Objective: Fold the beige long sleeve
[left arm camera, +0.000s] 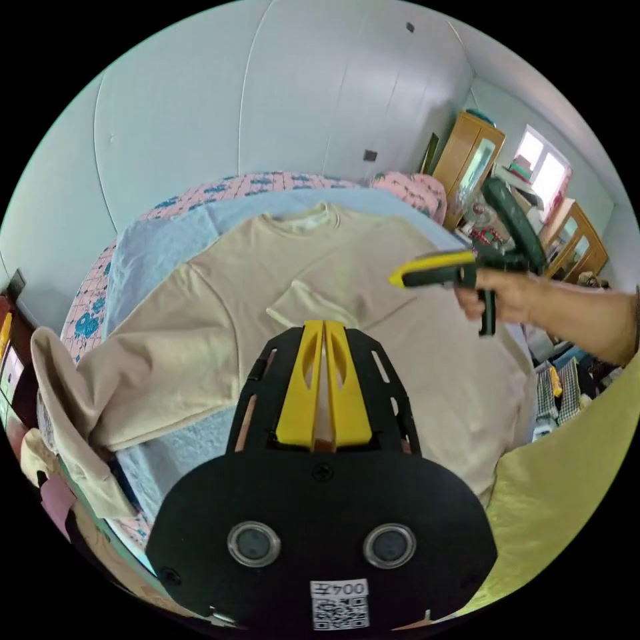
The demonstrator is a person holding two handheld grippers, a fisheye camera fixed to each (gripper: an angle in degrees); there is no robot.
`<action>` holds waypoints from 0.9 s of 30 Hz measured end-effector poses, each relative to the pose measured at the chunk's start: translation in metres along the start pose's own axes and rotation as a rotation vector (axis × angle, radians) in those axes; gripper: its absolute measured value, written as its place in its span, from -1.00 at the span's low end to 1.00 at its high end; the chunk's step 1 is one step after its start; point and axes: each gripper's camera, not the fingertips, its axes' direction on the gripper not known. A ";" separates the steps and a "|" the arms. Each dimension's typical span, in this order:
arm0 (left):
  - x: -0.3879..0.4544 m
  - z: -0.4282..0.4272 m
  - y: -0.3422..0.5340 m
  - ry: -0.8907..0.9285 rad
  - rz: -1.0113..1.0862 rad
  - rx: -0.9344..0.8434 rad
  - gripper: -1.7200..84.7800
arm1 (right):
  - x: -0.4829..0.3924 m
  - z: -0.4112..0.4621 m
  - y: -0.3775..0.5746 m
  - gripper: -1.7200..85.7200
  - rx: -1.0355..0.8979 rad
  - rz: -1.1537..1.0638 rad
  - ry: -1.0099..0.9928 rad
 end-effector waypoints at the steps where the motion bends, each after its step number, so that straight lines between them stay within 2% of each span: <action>1: 0.006 0.000 -0.016 0.000 -0.012 0.028 -0.94 | 0.012 -0.004 0.013 -0.77 0.015 0.050 0.005; 4: 0.019 0.021 -0.056 -0.028 -0.016 0.056 -0.95 | 0.029 -0.006 0.030 -0.76 -0.008 0.120 0.035; 6: 0.023 0.047 -0.073 -0.054 -0.018 -0.008 -0.95 | 0.032 -0.005 0.033 -0.76 -0.027 0.121 0.077; 9: 0.019 0.101 -0.078 -0.098 -0.026 -0.253 -0.95 | 0.034 -0.004 0.036 -0.76 -0.052 0.095 0.097; 10: 0.014 0.099 -0.075 -0.087 -0.060 -0.169 -0.95 | 0.036 -0.009 0.036 -0.76 -0.046 0.090 0.092; 12: 0.008 0.101 -0.073 -0.052 -0.091 -0.160 -0.95 | 0.044 -0.026 0.038 -0.77 -0.014 0.119 0.067; 14: 0.005 0.103 -0.072 -0.040 -0.103 -0.143 -0.94 | 0.070 -0.060 0.051 -0.78 0.128 0.225 0.066; 18: 0.000 0.107 -0.074 -0.014 -0.145 -0.132 -0.94 | 0.137 -0.108 0.093 -0.85 0.279 0.460 0.153; 22: 0.006 0.110 -0.078 -0.035 -0.137 -0.127 -0.94 | 0.211 -0.132 0.140 -0.92 0.254 0.625 0.280; 27: 0.013 0.112 -0.087 -0.050 -0.139 -0.142 -0.94 | 0.238 -0.129 0.132 -0.80 0.186 0.517 0.287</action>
